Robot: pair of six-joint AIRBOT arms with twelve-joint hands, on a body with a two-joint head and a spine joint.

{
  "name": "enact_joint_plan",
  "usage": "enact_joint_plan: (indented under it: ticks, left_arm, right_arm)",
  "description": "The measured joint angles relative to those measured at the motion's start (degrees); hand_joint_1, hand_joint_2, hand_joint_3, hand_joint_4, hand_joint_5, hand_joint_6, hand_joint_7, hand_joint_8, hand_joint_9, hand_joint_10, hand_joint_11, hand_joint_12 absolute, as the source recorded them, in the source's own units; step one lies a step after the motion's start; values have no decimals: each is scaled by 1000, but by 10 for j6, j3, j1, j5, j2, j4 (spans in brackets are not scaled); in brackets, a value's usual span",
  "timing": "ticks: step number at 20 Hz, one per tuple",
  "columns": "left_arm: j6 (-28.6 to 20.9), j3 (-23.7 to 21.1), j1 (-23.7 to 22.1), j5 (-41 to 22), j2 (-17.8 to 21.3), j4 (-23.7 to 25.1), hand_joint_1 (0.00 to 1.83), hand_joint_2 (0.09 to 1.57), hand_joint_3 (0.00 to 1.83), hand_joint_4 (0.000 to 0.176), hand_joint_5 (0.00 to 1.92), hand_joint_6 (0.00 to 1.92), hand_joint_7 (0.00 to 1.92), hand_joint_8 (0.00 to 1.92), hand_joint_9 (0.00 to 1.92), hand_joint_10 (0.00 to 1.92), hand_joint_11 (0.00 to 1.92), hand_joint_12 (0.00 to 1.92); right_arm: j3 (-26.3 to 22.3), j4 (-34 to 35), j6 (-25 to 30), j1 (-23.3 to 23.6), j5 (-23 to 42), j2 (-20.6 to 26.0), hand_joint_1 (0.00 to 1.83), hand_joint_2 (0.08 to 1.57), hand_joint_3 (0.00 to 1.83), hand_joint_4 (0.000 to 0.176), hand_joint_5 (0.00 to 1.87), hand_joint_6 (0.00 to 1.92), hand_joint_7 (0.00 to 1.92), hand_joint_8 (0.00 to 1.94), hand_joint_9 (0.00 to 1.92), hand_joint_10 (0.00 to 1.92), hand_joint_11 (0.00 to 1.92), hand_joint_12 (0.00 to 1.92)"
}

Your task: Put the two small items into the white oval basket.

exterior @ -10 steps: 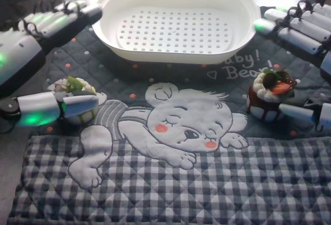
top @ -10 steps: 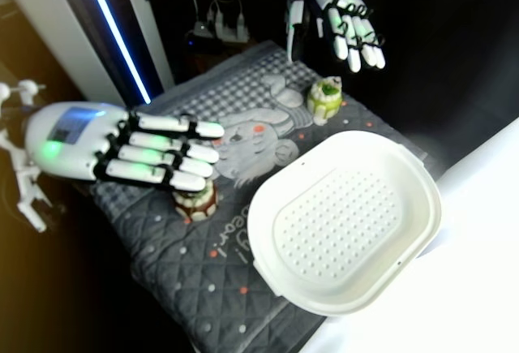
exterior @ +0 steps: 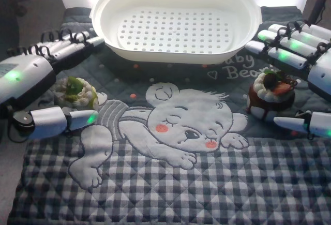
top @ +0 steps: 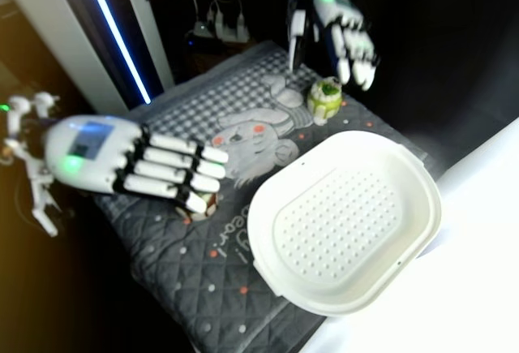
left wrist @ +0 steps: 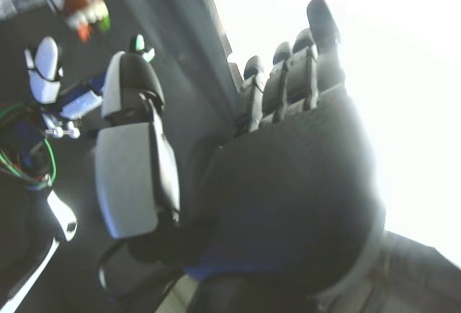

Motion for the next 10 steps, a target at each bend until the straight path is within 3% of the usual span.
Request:
enact_joint_plan:
  ticks: [1, 2, 3, 4, 5, 6, 7, 8, 9, 10]
  left_arm:
    - [0, 7, 1, 9, -6, -7, 823, 1138, 1, 18, 112, 1, 56, 4, 11, 4, 0, 156]
    - [0, 14, 3, 17, -13, -16, 813, 1136, 0, 14, 127, 3, 72, 4, 24, 5, 0, 196]
    - [0, 21, 3, 29, -18, -26, 776, 1140, 0, 40, 136, 3, 69, 1, 37, 6, 0, 291]
    - [0, 29, 3, 46, -26, -36, 774, 1140, 0, 52, 139, 2, 63, 1, 33, 3, 0, 283]
    - [0, 37, 3, 58, -33, -42, 800, 1145, 1, 55, 148, 2, 73, 2, 44, 5, 0, 352]
    - [1, 40, 3, 67, -37, -46, 809, 1147, 0, 59, 149, 1, 79, 1, 51, 5, 0, 406]
    - [0, 45, 4, 73, -42, -46, 802, 1150, 1, 57, 151, 2, 83, 2, 58, 7, 0, 420]
    - [0, 51, 4, 76, -49, -51, 852, 1160, 4, 52, 170, 8, 96, 6, 64, 8, 0, 427]
    - [-1, 57, 4, 78, -52, -55, 943, 1170, 3, 40, 222, 14, 152, 10, 113, 21, 0, 528]
    - [-2, 59, 4, 81, -53, -57, 1024, 1170, 0, 23, 279, 18, 200, 11, 192, 44, 0, 842]
  right_arm:
    - [5, 3, 0, 0, -6, -6, 555, 1146, 1, 28, 0, 0, 0, 0, 0, 0, 0, 14]
    - [9, 5, 0, 0, -15, -11, 547, 1142, 0, 33, 0, 0, 0, 0, 0, 0, 0, 2]
    - [13, 5, 0, 0, -22, -16, 536, 1142, 0, 56, 0, 0, 0, 0, 0, 0, 0, 0]
    - [17, 7, 0, 0, -32, -22, 552, 1148, 2, 52, 0, 0, 0, 0, 0, 0, 0, 0]
    - [23, 7, 0, 0, -40, -28, 607, 1154, 4, 32, 0, 0, 0, 0, 0, 0, 0, 0]
    - [28, 7, 0, 0, -47, -33, 635, 1159, 5, 25, 0, 0, 0, 0, 0, 0, 2, 1]
    - [34, 10, 0, 0, -55, -40, 679, 1165, 6, 41, 0, 0, 0, 0, 0, 0, 39, 19]
    - [40, 16, 0, 0, -60, -47, 704, 1169, 6, 34, 0, 0, 0, 0, 0, 0, 41, 25]
    - [43, 17, 1, 1, -60, -50, 727, 1193, 0, 10, 0, 0, 43, 3, 59, 0, 7, 281]
    - [45, 17, 0, 1, -61, -50, 757, 1193, 0, 3, 27, 6, 85, 6, 103, 10, 1, 505]
